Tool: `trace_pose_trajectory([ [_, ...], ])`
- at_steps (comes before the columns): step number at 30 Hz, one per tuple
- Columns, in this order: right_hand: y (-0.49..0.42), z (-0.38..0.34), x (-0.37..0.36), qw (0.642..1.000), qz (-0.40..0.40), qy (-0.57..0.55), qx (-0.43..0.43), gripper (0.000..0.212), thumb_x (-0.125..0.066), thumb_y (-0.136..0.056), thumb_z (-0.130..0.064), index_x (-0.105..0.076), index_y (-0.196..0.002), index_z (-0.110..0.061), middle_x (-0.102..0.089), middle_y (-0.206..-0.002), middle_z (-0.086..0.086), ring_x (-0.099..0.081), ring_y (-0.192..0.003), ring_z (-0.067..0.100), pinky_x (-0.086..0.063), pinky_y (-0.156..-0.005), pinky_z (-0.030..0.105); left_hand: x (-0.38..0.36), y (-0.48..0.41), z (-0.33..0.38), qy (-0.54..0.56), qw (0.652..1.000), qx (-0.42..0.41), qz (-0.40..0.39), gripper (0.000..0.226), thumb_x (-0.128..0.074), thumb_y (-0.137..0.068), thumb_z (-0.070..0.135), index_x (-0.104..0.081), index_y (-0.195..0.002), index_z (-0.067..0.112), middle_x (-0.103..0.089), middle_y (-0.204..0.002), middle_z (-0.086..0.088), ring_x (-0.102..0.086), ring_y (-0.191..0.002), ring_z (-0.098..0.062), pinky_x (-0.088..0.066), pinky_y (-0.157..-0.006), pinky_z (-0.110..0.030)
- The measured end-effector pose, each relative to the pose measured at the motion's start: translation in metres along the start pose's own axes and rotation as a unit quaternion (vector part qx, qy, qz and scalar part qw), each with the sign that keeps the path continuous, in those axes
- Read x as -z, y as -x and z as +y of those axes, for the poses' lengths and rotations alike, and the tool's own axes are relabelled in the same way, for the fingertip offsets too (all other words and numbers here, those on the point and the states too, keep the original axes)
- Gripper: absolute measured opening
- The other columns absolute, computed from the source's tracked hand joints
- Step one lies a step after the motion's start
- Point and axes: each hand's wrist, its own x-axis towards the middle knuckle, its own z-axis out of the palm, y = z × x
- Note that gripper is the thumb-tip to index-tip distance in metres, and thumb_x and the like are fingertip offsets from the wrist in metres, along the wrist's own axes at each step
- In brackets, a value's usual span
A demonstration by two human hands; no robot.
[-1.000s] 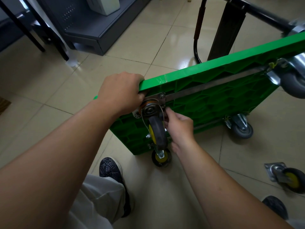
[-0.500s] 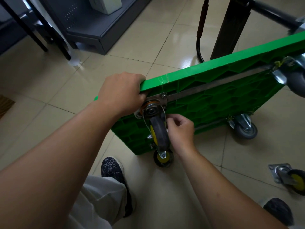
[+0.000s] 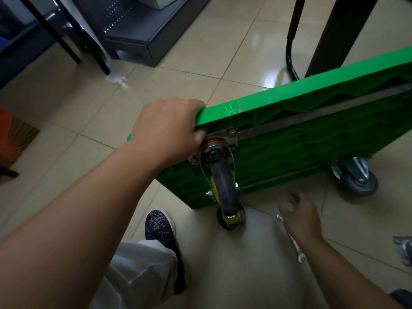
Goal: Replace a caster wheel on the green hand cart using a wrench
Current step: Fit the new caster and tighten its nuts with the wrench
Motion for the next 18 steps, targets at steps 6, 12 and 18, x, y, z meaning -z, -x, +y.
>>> trace_pose_trajectory([
  [6,0.004,0.154,-0.009,0.957,-0.128,0.212,-0.151,0.076,-0.082,-0.073,-0.051,-0.054,-0.128,-0.007,-0.059,-0.118,0.023,-0.059,-0.110,0.042,-0.052,-0.089,0.047,0.000,0.001,0.000,0.006,1.000,-0.001,0.002,0.024,-0.051,-0.088,0.040,-0.062,-0.101,0.024,-0.055,-0.076,-0.003,-0.059,-0.077,-0.037,-0.047,-0.064,-0.041],
  [12,0.026,0.165,-0.038,0.973,-0.088,0.201,-0.076,0.046,-0.083,-0.075,-0.034,-0.059,-0.107,-0.014,-0.057,-0.101,0.012,-0.057,-0.097,0.037,-0.052,-0.080,0.045,0.004,0.003,0.002,-0.015,1.000,0.002,0.004,0.036,-0.043,-0.082,0.040,-0.063,-0.105,0.020,-0.054,-0.076,-0.005,-0.057,-0.076,-0.038,-0.045,-0.065,-0.041],
  [18,0.020,0.150,-0.049,0.962,-0.096,0.249,-0.050,0.024,-0.073,-0.082,-0.017,-0.051,-0.090,-0.014,-0.057,-0.087,0.010,-0.058,-0.086,0.035,-0.049,-0.068,0.039,0.005,0.002,0.004,-0.009,1.000,0.017,-0.006,0.040,-0.044,-0.081,0.040,-0.064,-0.110,0.021,-0.062,-0.079,-0.008,-0.059,-0.073,-0.037,-0.052,-0.066,-0.046],
])
